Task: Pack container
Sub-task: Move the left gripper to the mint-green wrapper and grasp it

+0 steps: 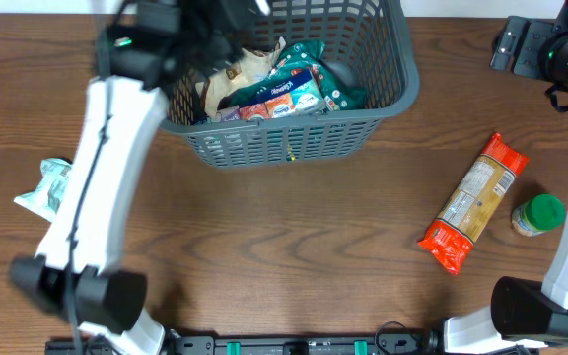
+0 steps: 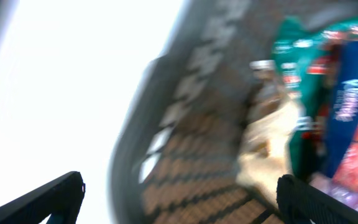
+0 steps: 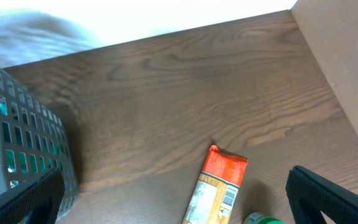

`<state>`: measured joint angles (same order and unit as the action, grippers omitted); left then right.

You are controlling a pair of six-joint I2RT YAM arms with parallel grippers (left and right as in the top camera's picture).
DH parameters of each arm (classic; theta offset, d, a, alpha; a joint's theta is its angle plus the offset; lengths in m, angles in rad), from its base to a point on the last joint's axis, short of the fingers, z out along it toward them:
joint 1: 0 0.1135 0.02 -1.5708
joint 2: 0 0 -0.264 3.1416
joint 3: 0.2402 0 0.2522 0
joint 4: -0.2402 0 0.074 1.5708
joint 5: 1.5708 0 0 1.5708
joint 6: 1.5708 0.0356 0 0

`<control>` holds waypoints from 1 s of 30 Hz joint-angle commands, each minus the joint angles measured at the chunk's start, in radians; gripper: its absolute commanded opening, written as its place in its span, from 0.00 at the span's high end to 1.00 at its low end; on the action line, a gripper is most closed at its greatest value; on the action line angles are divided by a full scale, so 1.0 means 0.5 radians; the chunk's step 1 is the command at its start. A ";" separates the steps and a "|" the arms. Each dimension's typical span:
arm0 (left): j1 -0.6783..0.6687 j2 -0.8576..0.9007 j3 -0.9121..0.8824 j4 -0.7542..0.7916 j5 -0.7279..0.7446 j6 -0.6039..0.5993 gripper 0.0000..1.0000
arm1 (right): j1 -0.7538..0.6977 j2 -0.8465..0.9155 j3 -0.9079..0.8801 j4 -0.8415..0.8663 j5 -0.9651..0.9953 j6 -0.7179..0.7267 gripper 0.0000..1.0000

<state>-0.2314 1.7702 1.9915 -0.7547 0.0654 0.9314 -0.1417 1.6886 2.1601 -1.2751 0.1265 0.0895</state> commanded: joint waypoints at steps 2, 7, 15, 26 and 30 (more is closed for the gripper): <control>0.237 -0.150 0.020 -0.082 -0.191 -0.346 0.01 | -0.004 0.001 -0.007 -0.001 -0.007 -0.034 0.01; 0.626 -0.179 0.018 -0.368 -0.192 -0.423 0.01 | -0.004 0.001 -0.007 0.000 -0.007 -0.034 0.01; 1.147 -0.002 0.015 -0.658 -0.185 -0.330 0.02 | -0.004 0.001 -0.007 -0.001 -0.007 -0.034 0.01; 1.446 0.311 -0.114 -0.897 -0.121 -0.104 0.01 | -0.004 0.001 -0.007 -0.002 -0.005 -0.034 0.01; 1.508 0.443 -0.220 -0.898 -0.109 -0.101 0.01 | -0.004 0.001 -0.007 0.002 -0.002 -0.034 0.01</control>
<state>0.5014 1.9461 1.9179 -1.1969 -0.0055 0.8589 -0.1417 1.6886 2.1601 -1.2747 0.1268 0.0895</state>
